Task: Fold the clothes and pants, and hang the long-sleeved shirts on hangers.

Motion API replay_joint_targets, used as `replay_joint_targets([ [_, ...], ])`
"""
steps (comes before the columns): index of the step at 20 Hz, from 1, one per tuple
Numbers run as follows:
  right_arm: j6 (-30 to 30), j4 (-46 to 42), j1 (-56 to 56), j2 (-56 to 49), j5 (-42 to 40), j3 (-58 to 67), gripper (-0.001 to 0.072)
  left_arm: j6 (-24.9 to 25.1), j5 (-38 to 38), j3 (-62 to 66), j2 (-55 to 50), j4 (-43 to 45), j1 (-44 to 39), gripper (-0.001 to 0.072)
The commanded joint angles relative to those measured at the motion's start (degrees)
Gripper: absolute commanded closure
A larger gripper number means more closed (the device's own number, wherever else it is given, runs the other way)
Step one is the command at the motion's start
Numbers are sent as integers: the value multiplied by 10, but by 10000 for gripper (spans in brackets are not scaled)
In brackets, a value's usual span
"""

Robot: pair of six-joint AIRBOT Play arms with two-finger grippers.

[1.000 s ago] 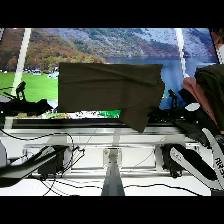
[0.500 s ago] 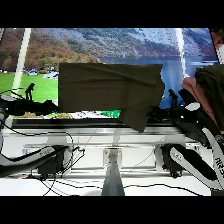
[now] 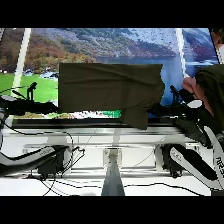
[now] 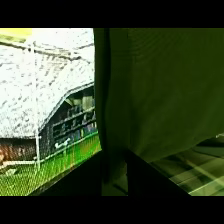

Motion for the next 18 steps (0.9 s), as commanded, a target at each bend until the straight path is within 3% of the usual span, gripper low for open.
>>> replay_joint_targets([
  [1,0,1,0,0,0,8,701,15,-19,0,0,0,0,531],
  [3,0,1,0,0,0,9,701,17,-30,0,0,-17,0,644],
  [7,0,1,0,0,-1,9,701,40,-48,0,0,-53,0,651],
  [8,0,1,0,0,-1,9,701,40,-49,0,0,-54,0,693],
  [10,0,3,0,0,-1,13,701,44,-50,2,0,-74,0,694],
  [13,0,21,0,0,-8,45,702,107,-57,23,0,-138,0,694],
  [18,0,144,1,0,-103,129,702,84,-52,94,0,-275,-1,695],
])
